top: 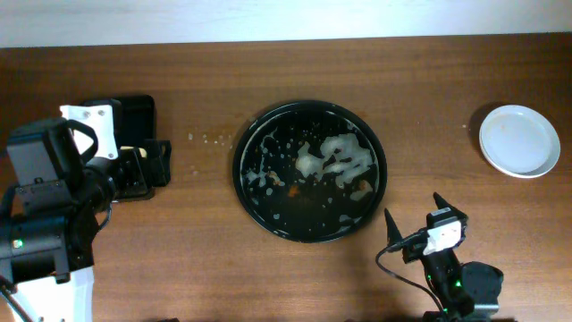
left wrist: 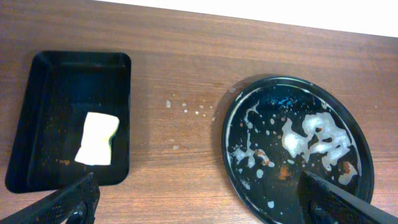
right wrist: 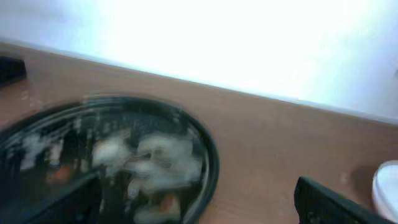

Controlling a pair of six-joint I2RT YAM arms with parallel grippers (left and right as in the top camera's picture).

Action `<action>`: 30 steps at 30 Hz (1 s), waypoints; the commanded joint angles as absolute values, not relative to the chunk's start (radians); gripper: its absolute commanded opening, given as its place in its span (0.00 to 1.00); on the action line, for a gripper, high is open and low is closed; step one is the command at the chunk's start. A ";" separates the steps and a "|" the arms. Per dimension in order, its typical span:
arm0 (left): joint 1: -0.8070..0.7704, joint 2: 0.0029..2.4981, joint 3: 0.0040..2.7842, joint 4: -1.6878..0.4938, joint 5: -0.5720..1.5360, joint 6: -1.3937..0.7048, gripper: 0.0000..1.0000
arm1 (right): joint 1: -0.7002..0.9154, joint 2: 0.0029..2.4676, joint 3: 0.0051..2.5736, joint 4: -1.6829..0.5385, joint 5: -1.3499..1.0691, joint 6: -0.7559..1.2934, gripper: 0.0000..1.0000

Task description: Clean dirty plates on tray and stack at the side

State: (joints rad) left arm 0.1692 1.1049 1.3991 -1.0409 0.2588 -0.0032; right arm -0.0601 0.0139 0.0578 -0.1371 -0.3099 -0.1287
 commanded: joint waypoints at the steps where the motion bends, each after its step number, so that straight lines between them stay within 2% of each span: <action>1: 0.166 1.095 1.402 -1.039 0.273 0.000 0.99 | -0.065 0.003 0.006 -0.048 -0.306 -0.065 0.99; 19: 0.166 1.095 1.402 -1.039 0.273 0.000 0.99 | -0.065 0.004 0.006 -0.048 -0.305 -0.066 0.99; 24: 0.124 1.084 1.401 -1.050 0.265 0.001 0.99 | -0.065 0.004 0.006 -0.048 -0.305 -0.066 0.99; 28: 0.101 1.036 1.371 -1.013 0.147 0.016 0.99 | -0.065 0.004 0.006 -0.048 -0.305 -0.066 0.99; 30: 0.075 0.970 1.279 -0.904 0.082 0.015 0.99 | -0.065 0.004 0.006 -0.048 -0.305 -0.066 0.99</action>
